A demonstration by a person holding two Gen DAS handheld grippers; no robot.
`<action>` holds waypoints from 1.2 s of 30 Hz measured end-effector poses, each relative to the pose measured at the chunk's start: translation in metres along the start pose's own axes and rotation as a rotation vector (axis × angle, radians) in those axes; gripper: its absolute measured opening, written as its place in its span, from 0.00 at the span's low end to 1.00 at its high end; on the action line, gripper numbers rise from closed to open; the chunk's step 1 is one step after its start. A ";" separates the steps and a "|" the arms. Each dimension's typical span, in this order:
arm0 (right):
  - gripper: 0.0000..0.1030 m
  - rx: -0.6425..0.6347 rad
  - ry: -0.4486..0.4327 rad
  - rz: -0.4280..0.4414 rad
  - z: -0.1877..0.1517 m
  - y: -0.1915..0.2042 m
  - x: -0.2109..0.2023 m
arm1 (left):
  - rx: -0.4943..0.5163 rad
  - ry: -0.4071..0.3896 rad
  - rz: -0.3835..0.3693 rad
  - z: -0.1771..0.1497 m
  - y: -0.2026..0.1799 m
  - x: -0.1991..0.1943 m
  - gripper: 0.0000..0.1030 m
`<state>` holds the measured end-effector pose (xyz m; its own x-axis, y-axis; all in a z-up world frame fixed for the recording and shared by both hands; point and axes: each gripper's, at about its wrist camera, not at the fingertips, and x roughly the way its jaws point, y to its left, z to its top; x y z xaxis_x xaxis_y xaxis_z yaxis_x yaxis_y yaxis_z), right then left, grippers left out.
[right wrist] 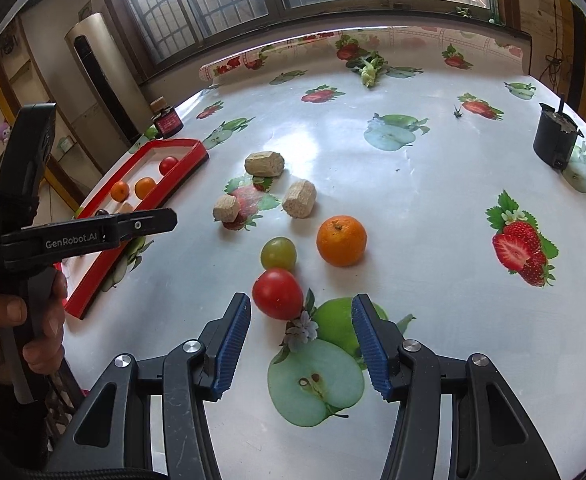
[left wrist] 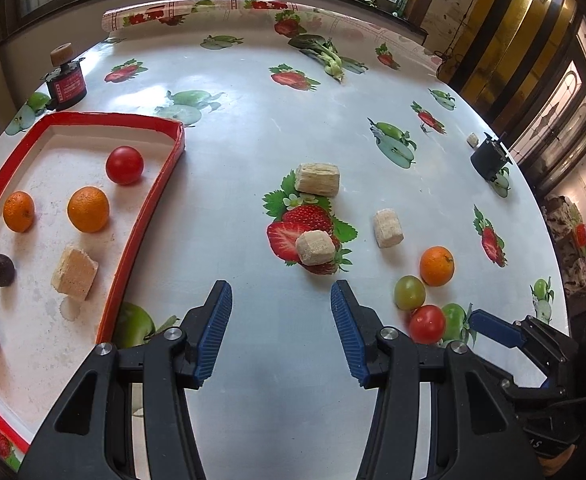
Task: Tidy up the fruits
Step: 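Grasp a beige cube with the left gripper while the right gripper grasps a red tomato, then carry the beige cube and red tomato over the red tray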
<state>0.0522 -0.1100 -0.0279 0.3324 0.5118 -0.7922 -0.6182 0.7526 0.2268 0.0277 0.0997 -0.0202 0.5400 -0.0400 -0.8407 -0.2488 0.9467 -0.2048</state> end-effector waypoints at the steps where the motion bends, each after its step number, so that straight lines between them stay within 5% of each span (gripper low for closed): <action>1: 0.53 -0.009 0.008 0.009 -0.001 0.004 0.003 | 0.004 0.002 -0.004 0.001 -0.002 0.002 0.48; 8: 0.50 -0.051 0.067 0.025 -0.001 0.021 0.032 | 0.049 0.030 -0.003 0.013 -0.017 0.030 0.48; 12: 0.33 -0.050 0.067 0.001 0.001 0.016 0.037 | 0.062 0.042 -0.009 0.018 -0.021 0.046 0.48; 14: 0.33 -0.040 0.069 0.018 0.002 0.012 0.037 | 0.071 0.027 -0.007 0.018 -0.022 0.049 0.41; 15: 0.33 -0.042 0.068 0.012 0.003 0.011 0.037 | 0.074 0.034 -0.015 0.019 -0.023 0.050 0.28; 18: 0.33 -0.040 0.067 0.015 0.003 0.010 0.034 | 0.074 0.035 -0.034 0.019 -0.021 0.049 0.24; 36: 0.33 -0.086 -0.003 0.042 0.015 0.038 0.010 | 0.029 -0.103 0.033 -0.011 0.012 -0.032 0.24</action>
<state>0.0425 -0.0699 -0.0191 0.3068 0.5438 -0.7811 -0.6905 0.6920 0.2106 -0.0011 0.1089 -0.0016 0.6122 0.0234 -0.7904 -0.2455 0.9558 -0.1619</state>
